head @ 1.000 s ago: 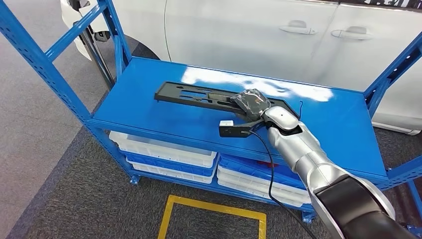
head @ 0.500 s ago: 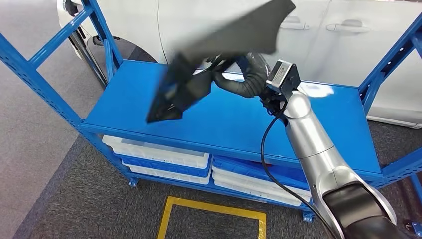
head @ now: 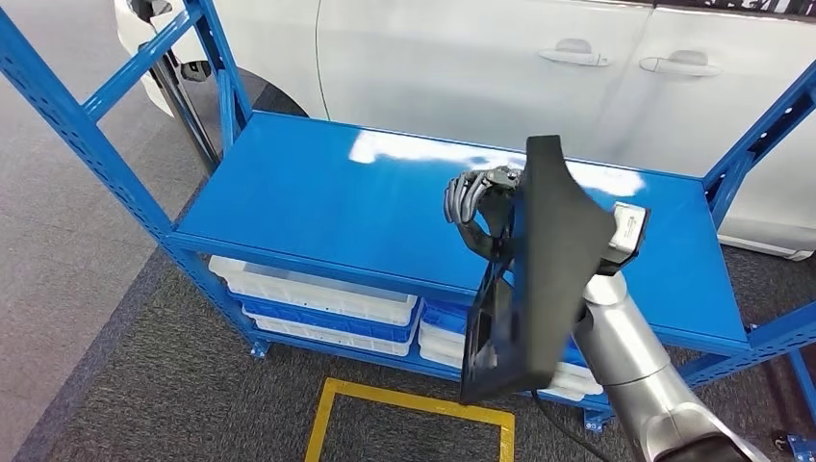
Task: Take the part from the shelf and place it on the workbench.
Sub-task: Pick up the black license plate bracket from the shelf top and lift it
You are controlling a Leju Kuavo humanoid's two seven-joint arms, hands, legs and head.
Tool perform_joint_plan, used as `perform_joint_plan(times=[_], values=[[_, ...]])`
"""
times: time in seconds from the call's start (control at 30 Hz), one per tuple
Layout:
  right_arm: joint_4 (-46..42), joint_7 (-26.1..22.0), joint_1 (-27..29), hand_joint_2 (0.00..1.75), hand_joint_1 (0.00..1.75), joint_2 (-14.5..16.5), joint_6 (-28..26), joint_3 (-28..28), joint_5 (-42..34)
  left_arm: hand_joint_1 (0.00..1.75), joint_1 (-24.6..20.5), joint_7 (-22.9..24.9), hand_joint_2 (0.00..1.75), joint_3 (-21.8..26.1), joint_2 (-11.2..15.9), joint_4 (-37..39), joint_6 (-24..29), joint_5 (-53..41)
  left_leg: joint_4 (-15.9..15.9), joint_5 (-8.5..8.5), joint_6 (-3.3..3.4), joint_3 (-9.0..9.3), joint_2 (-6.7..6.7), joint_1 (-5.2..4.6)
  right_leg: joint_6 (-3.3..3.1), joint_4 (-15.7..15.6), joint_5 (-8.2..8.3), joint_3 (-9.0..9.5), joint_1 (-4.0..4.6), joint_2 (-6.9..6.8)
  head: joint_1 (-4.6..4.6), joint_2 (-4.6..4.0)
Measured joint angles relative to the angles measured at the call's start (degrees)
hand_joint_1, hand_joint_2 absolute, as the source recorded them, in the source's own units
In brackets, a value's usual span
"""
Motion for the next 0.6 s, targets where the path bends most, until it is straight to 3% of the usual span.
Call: perform_joint_plan(times=[0.07,0.1,0.13,0.2,0.27,0.37,0.43,0.47,0.57,0.6], values=[[-1.4,-0.8,3.1,1.75,1.43,0.4,-0.6,-0.1,0.2,0.00,0.0,0.2,1.75,0.0,0.0,0.0,0.0,-0.3,0.0,-0.05,0.17,0.00,0.04,-0.04,0.20,7.2,-2.83,-3.52,-0.09,0.00,0.00,0.00],[-2.0,-1.2,4.5,1.75,1.44,0.5,-0.7,-0.2,0.4,0.00,0.0,0.3,1.75,0.0,0.1,0.0,0.0,-0.5,0.1,-0.09,0.17,0.01,0.04,-0.05,0.28,8.7,-2.85,-4.35,-0.13,-0.01,0.00,0.00],[-2.5,-1.5,5.6,1.75,1.43,0.5,-0.8,-0.3,0.5,0.00,0.0,0.4,1.75,0.0,0.1,0.0,0.0,-0.6,0.2,-0.16,0.12,0.01,0.03,-0.05,0.32,8.0,-1.82,-4.11,-0.19,-0.02,0.00,0.00],[-3.6,-2.0,6.7,1.75,1.43,0.5,-0.8,-0.5,0.7,0.00,-0.1,0.6,1.75,0.0,0.1,0.0,0.0,-0.7,0.7,-0.47,-0.23,0.00,0.04,-0.06,0.27,1.0,1.94,-0.80,-0.34,-0.12,0.00,0.00],[-4.4,-2.0,7.0,1.75,1.47,0.5,-0.9,-0.6,0.8,0.00,-0.3,0.7,1.75,0.0,0.1,0.0,0.0,-0.7,1.3,-0.91,-0.83,-0.16,0.07,-0.30,-0.17,-5.0,4.04,2.15,-0.22,-0.17,0.00,0.00],[-5.2,-1.8,7.4,1.75,1.66,0.4,-1.1,-0.6,1.1,0.00,-0.5,0.7,1.75,0.0,0.1,0.0,0.0,-0.8,1.4,-1.09,-1.66,-0.18,0.11,-0.43,-1.24,-6.3,4.22,2.60,-0.02,0.00,-0.01,0.00],[-5.6,-1.7,7.5,1.75,1.75,0.3,-1.1,-0.6,1.2,0.00,-0.5,0.7,1.75,0.0,0.1,0.0,0.0,-0.8,2.6,-2.07,-2.31,-0.63,0.11,-0.30,-1.91,-6.5,4.42,2.67,-0.13,-0.04,-0.01,0.00],[-5.8,-1.7,7.5,1.75,1.75,0.2,-1.1,-0.6,1.3,0.00,-0.6,0.7,1.75,0.0,0.1,0.0,0.0,-0.8,4.7,-3.47,-2.62,-1.54,0.11,-0.23,-2.19,-6.6,4.51,2.72,-0.22,-0.07,-0.01,0.00],[-6.0,-1.6,7.7,1.75,1.75,0.1,-0.9,-0.6,1.4,0.00,-0.5,0.7,1.75,0.0,0.1,0.0,0.0,-0.8,15.7,-8.69,-3.23,-6.41,0.11,-0.04,-2.55,-6.7,4.51,2.72,-0.09,-0.09,-0.01,0.00],[-6.0,-1.6,7.7,1.75,1.75,0.1,-0.8,-0.5,1.5,0.00,-0.4,0.7,1.75,0.0,0.1,0.0,0.0,-0.8,17.7,-9.10,-3.25,-7.36,0.11,-0.02,-2.57,-6.6,4.50,2.72,-0.02,-0.07,-0.01,0.00]])
